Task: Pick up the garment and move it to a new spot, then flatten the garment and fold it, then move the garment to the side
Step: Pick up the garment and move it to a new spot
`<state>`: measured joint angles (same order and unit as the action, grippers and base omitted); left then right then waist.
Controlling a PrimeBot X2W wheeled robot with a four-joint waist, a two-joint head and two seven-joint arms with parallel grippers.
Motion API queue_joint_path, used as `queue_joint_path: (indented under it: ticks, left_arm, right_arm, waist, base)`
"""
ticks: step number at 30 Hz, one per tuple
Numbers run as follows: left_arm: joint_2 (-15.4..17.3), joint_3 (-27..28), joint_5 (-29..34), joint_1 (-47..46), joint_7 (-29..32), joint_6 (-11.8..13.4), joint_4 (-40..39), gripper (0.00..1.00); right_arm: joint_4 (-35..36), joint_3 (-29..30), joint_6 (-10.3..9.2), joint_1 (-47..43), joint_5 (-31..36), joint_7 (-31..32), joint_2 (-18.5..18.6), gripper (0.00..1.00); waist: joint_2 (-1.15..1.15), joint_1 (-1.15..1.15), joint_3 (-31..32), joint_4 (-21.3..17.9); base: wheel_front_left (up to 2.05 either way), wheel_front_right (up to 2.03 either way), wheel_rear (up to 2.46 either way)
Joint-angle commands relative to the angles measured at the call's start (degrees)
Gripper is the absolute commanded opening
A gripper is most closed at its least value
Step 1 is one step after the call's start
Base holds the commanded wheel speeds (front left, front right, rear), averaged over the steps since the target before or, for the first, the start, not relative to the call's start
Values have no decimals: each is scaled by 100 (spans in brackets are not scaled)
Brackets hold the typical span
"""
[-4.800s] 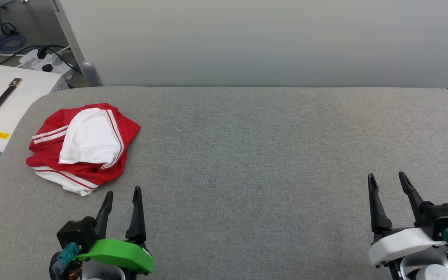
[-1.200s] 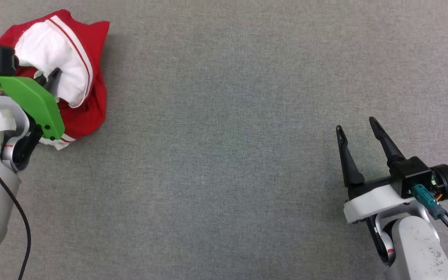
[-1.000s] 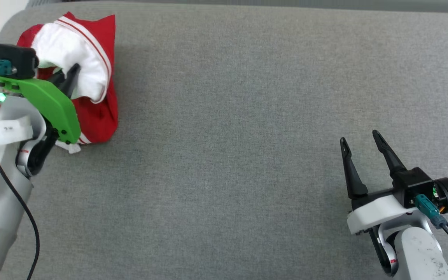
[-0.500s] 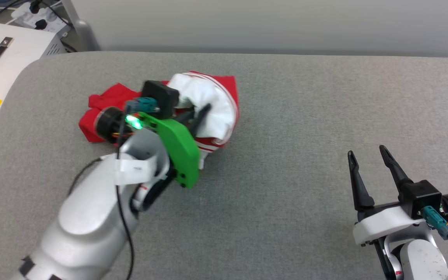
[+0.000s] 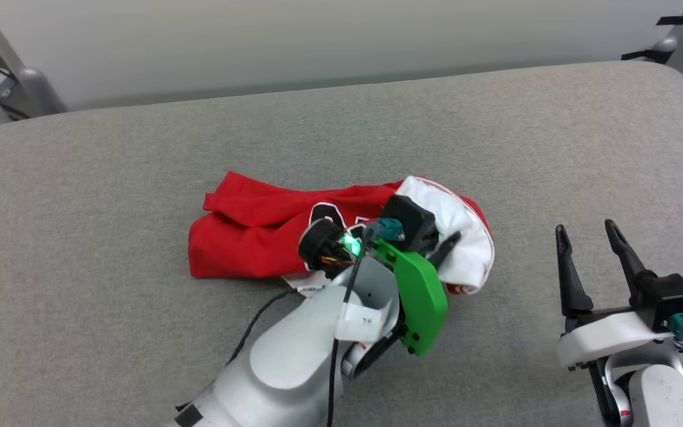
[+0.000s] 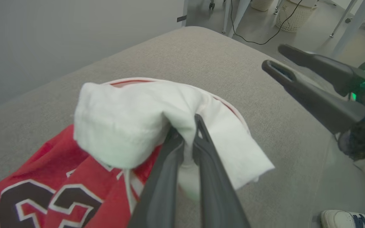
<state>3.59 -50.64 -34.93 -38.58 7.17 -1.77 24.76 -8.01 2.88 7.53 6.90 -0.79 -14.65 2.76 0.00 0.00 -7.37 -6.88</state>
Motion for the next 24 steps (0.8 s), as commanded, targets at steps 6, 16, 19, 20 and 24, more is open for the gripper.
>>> queue_joint_path:
  ticks: [6,16,19,20,24]
  left_arm:
    - [-67,-923,76,96,-195,-153,273,100]
    - [-65,-779,-192,28,-964,-86,537,100]
    - [63,-511,-267,-46,-1233,17,591,100]
    - [124,-435,-283,-56,-1316,47,598,100]
    - [533,-71,-355,11,-1719,213,562,100]
  right_arm:
    - [20,189,-4,-32,-14,-35,12,100]
    - [26,304,-4,-128,110,-35,12,100]
    - [34,288,-4,-189,168,-35,12,100]
    - [42,279,-4,-214,180,-35,12,100]
    - [51,188,-4,-300,237,-32,12,100]
  waist:
    - [0,0,-38,-257]
    - [0,0,294,338]
    - [0,0,474,588]
    - [0,0,530,661]
    - [0,0,720,913]
  base:
    - [0,0,0]
    - [0,0,0]
    - [0,0,0]
    - [0,0,0]
    - [0,0,0]
